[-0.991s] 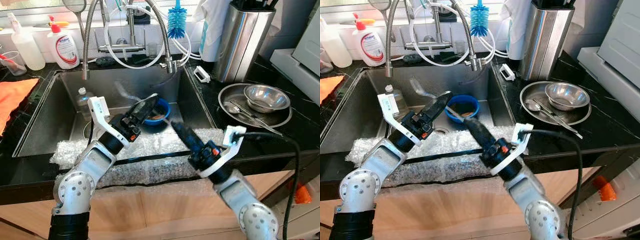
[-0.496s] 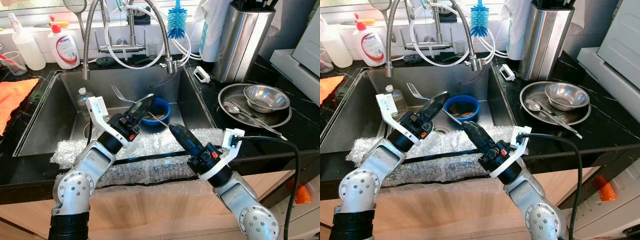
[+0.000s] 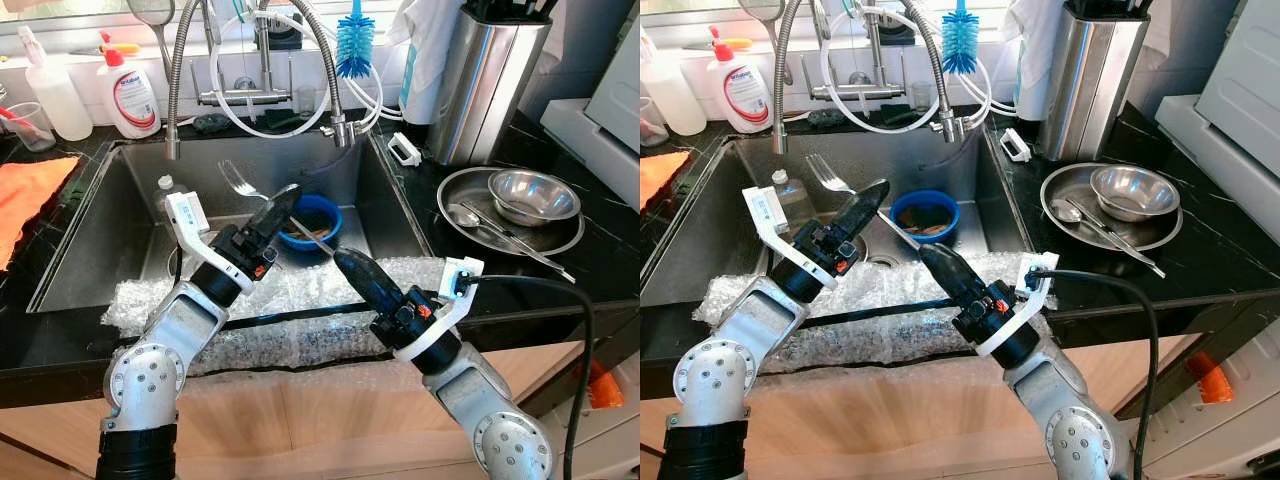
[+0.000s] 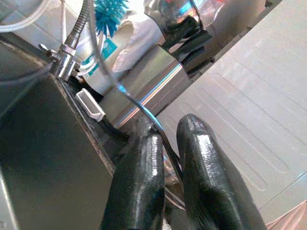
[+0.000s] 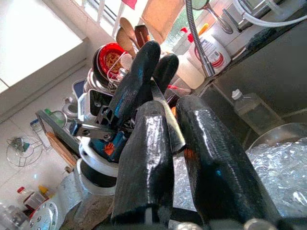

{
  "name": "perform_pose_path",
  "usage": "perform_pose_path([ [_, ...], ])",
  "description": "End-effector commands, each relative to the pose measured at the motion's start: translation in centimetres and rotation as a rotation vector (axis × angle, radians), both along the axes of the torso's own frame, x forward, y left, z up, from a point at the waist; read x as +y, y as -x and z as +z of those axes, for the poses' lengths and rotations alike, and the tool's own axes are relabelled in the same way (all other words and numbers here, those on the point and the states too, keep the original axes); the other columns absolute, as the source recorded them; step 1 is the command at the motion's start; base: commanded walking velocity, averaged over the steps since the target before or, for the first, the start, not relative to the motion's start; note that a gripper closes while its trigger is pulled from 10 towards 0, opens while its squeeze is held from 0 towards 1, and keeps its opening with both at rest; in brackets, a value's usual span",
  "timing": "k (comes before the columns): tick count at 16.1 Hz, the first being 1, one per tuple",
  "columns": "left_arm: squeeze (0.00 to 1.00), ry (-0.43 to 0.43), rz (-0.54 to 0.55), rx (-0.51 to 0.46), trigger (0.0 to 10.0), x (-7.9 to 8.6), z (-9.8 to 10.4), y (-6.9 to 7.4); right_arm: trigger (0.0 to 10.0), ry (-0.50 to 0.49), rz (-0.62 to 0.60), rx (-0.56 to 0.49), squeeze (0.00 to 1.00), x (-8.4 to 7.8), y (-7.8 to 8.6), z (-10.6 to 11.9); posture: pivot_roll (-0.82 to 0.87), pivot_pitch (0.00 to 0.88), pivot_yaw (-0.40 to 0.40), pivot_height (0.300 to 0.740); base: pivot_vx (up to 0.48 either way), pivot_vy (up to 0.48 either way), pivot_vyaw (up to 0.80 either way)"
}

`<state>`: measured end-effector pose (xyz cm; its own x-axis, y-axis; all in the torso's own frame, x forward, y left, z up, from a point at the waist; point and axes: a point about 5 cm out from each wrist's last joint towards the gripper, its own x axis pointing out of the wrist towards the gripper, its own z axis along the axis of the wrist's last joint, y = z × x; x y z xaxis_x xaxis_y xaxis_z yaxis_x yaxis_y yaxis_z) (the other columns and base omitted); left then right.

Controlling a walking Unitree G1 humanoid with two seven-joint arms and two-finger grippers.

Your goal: Kitchen organization

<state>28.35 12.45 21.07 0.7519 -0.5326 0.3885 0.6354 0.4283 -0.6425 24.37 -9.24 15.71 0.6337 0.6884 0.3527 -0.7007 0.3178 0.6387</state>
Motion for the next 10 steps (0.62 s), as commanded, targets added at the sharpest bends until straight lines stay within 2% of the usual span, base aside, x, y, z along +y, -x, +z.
perform_pose_path([
  [1, 0.00, 0.012, 0.067, 0.006, 0.0, 1.1, 0.3, -0.3, 10.0, 0.001, -0.017, -0.026, 0.00, -0.1, -0.1, 0.4, -0.05, 0.000, 0.043, 0.740, 0.000, 0.000, 0.00],
  [2, 0.00, 0.011, 0.072, 0.002, 0.0, 1.2, 0.4, -0.3, 10.0, 0.001, -0.030, -0.025, 0.93, -0.2, -0.3, 0.3, -0.05, 0.000, 0.042, 0.740, 0.000, 0.000, 0.00],
  [3, 0.00, 0.004, 0.082, -0.003, 0.0, 1.4, 0.5, -0.5, 10.0, -0.001, -0.043, -0.024, 1.00, -0.3, -0.4, 0.4, -0.05, 0.000, 0.042, 0.740, 0.000, 0.000, 0.00],
  [7, 0.00, 0.069, 0.166, 0.000, 0.0, 2.8, 1.0, -1.0, 10.0, 0.008, -0.052, -0.034, 1.00, -0.3, -0.6, 0.5, -0.05, 0.000, 0.041, 0.740, 0.000, 0.000, 0.00],
  [9, 0.00, 0.096, 0.293, -0.012, 0.0, 4.4, 1.8, -1.9, 10.0, 0.029, -0.063, -0.040, 1.00, -0.3, -0.6, 0.5, -0.06, 0.000, 0.042, 0.740, 0.000, 0.000, 0.00],
  [10, 0.00, 0.117, 0.378, -0.024, 0.0, 5.8, 2.3, -2.3, 10.0, 0.069, -0.077, -0.052, 1.00, -0.3, -0.6, 0.4, -0.06, 0.000, 0.042, 0.740, 0.000, 0.000, 0.00],
])
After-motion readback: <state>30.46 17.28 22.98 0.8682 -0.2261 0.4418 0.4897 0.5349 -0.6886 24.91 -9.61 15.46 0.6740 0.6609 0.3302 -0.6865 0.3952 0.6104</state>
